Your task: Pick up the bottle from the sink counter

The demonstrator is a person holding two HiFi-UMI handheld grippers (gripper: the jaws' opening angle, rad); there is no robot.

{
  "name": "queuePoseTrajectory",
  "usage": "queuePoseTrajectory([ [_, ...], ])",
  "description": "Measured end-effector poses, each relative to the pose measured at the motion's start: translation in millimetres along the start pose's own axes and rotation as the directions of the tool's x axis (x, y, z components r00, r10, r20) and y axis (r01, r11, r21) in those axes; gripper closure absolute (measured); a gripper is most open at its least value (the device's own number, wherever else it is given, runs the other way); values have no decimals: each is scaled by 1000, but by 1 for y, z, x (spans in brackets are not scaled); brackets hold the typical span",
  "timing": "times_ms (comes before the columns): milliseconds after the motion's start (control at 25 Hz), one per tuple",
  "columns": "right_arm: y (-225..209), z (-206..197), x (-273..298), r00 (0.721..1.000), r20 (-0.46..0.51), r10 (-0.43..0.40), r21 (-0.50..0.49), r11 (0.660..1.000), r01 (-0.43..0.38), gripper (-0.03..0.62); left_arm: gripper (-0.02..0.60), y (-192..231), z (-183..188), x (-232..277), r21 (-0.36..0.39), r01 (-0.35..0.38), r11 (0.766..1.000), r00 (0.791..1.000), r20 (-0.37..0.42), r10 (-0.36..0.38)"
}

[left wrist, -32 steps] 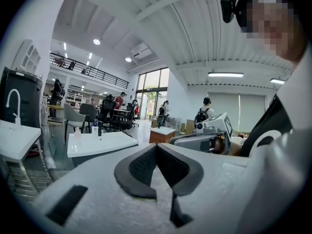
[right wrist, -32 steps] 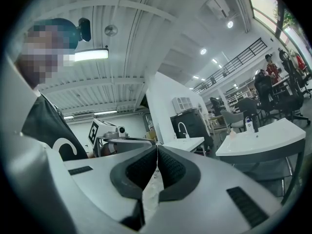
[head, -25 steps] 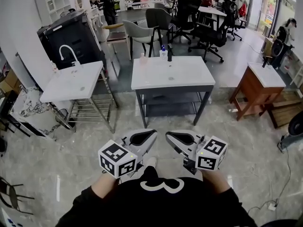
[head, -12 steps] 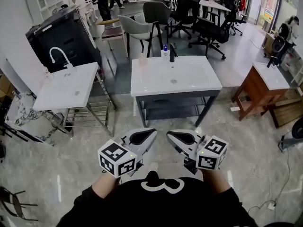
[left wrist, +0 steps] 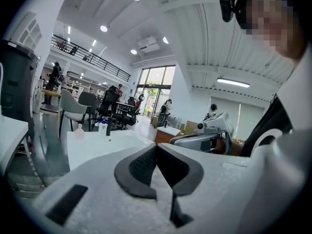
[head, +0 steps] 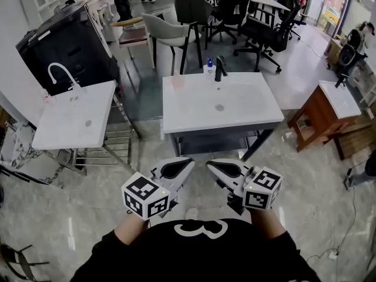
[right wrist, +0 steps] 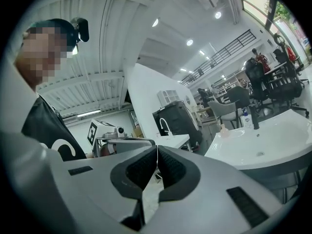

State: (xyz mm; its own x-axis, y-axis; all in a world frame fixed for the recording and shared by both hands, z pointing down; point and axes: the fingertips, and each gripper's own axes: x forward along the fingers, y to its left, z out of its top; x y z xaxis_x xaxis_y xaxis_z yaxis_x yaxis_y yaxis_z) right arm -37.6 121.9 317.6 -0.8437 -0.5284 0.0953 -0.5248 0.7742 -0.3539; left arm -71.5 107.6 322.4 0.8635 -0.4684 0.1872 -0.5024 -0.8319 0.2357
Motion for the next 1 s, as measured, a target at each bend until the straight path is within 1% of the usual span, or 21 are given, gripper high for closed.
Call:
queuePoseTrajectory([
  [200,-25,15,35,1000,-8,-22,-13,1000,22,580,567,45,11,8,-1,19,1000,1000,9,-19],
  [360,-41,21,53,999,-18,-32,-20,999,31,580,566,69,22,15,0,24,1000,999,28,-24],
  [600,-55,27,68,999,-31,-34,-28,999,33,580,568,89,28,23,6,25,1000,999,35,-25],
  [800,-65,34,76,999,-31,-21,-40,999,20,580,568,103,35,29,14,11,1000,999,41,-12],
  [1000,-84,43,79,1000,-21,-5,-36,999,4,580,568,114,44,44,24,-7,1000,999,38,6],
])
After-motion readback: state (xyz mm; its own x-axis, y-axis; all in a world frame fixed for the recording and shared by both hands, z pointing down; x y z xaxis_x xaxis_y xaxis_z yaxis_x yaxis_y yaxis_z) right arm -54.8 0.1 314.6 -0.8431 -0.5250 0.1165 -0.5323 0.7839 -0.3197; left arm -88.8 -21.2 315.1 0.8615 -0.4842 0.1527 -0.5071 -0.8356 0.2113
